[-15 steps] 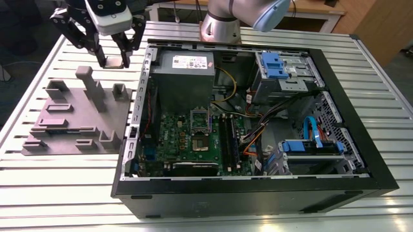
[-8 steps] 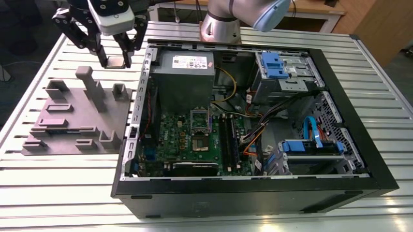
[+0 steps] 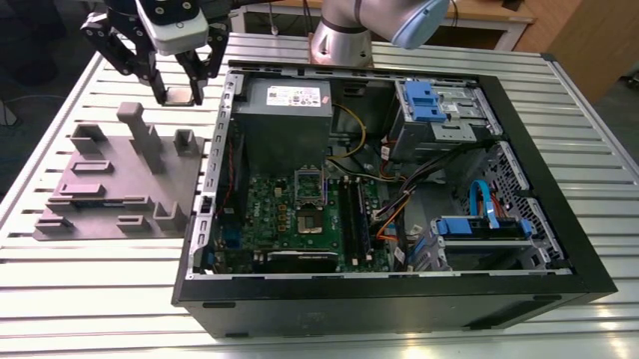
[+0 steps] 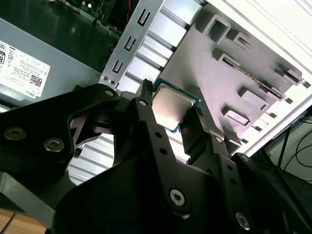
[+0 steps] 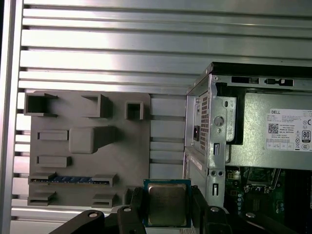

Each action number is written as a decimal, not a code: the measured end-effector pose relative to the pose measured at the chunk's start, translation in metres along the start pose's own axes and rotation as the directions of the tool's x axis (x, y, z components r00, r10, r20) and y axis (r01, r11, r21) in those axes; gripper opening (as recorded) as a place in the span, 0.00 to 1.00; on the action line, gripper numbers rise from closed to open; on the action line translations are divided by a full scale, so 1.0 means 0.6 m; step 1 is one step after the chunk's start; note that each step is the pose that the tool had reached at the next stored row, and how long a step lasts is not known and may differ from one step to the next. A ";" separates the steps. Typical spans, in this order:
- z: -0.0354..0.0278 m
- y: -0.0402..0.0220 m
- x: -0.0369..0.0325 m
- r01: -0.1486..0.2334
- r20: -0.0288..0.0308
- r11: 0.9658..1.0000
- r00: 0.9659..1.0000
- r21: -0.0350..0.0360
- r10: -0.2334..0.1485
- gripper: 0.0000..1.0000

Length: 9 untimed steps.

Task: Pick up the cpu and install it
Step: 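Pick up the cpu and move it towards the insertion slot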

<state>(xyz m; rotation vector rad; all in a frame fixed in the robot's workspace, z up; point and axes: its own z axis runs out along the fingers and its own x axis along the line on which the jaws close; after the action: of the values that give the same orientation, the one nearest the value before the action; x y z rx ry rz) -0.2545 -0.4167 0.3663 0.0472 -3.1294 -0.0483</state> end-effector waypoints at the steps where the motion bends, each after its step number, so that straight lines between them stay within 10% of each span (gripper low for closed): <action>1: 0.000 0.000 0.000 0.000 0.000 1.000 1.000 0.000 0.000 0.47; 9: 0.000 -0.016 -0.002 0.000 0.000 1.000 1.000 0.001 0.000 0.47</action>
<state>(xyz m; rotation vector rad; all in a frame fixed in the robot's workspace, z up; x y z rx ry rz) -0.2531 -0.4263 0.3662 0.0473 -3.1295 -0.0474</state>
